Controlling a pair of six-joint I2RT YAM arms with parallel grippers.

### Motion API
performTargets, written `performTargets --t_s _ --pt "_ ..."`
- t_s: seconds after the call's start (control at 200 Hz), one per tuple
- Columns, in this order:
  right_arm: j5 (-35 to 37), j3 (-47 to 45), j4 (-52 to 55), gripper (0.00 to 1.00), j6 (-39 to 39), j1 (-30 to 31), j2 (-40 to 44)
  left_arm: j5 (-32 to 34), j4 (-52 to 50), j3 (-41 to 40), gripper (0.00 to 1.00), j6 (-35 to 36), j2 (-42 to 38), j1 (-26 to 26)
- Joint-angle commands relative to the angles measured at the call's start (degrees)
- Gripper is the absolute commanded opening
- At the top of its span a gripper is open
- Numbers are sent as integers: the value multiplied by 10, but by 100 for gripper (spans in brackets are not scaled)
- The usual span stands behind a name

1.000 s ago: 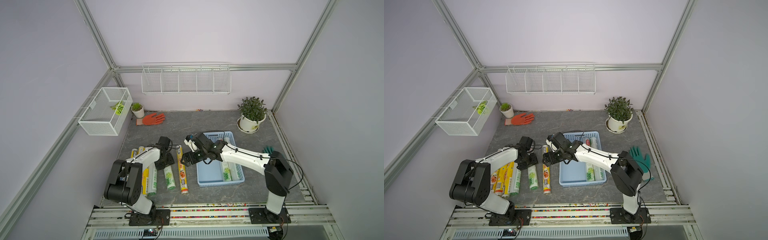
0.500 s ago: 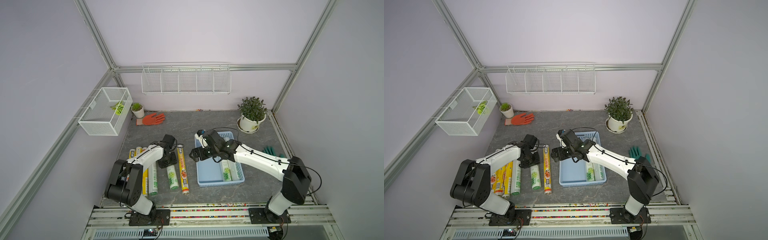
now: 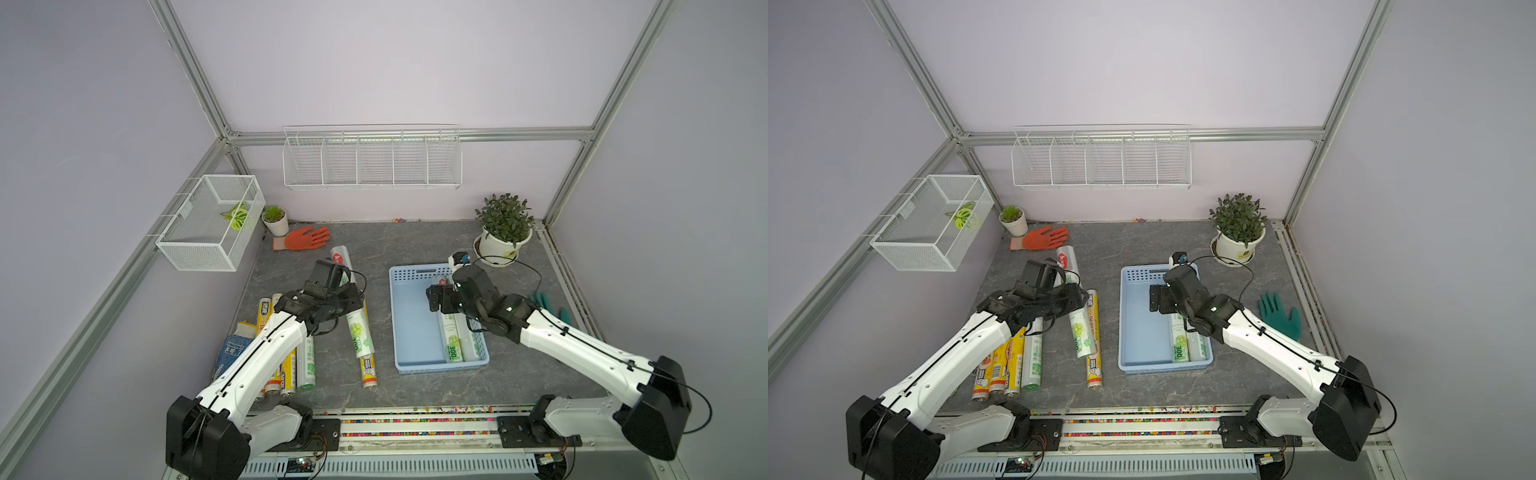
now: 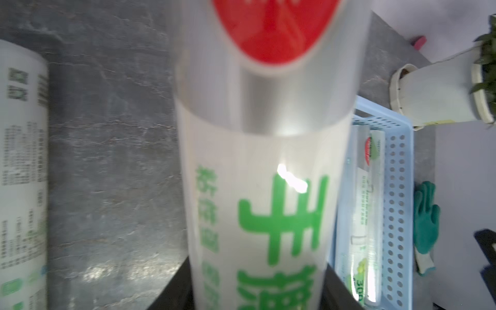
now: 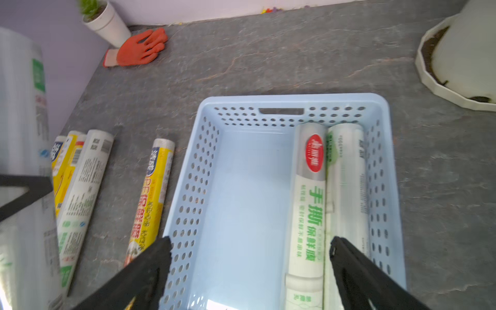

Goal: Put the plastic wrap into the basket
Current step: Pick up the plastic wrap from the center of the board, then place the plastic wrap in the basket.

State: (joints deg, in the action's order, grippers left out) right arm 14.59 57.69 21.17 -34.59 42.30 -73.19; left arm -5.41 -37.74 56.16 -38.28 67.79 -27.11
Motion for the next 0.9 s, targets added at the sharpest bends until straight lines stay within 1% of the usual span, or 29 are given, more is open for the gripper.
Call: performTargets --t_s 0.0,0.2,0.265,0.305,0.38,0.505,0.595,0.695,0.75,0.895 --pt "20 -21 1 97 -13 -14 21 -24 61 42 15 -22 15 -33" --pt "14 -13 37 97 -32 -14 26 -31 96 92 15 -38 60 -85" --pt "25 -15 37 97 -26 -14 26 -31 109 100 15 -45 76 -100" --pt "18 -12 37 97 -15 -17 23 -37 120 103 14 -51 85 -107" --pt "11 7 64 97 -17 -30 10 -49 133 113 15 -59 106 -119" --pt "-16 23 109 97 -41 -64 -9 -53 124 144 15 -67 149 -146" --pt "-38 4 106 97 -55 -84 -1 -57 137 153 15 -86 180 -166" --pt "-54 -21 101 97 -65 -104 17 -80 156 164 16 -102 223 -182" --pt "-59 -40 94 97 -65 -116 28 -86 157 176 16 -108 248 -191" --pt "-104 -74 87 98 -72 -156 38 -86 145 202 17 -116 310 -205"
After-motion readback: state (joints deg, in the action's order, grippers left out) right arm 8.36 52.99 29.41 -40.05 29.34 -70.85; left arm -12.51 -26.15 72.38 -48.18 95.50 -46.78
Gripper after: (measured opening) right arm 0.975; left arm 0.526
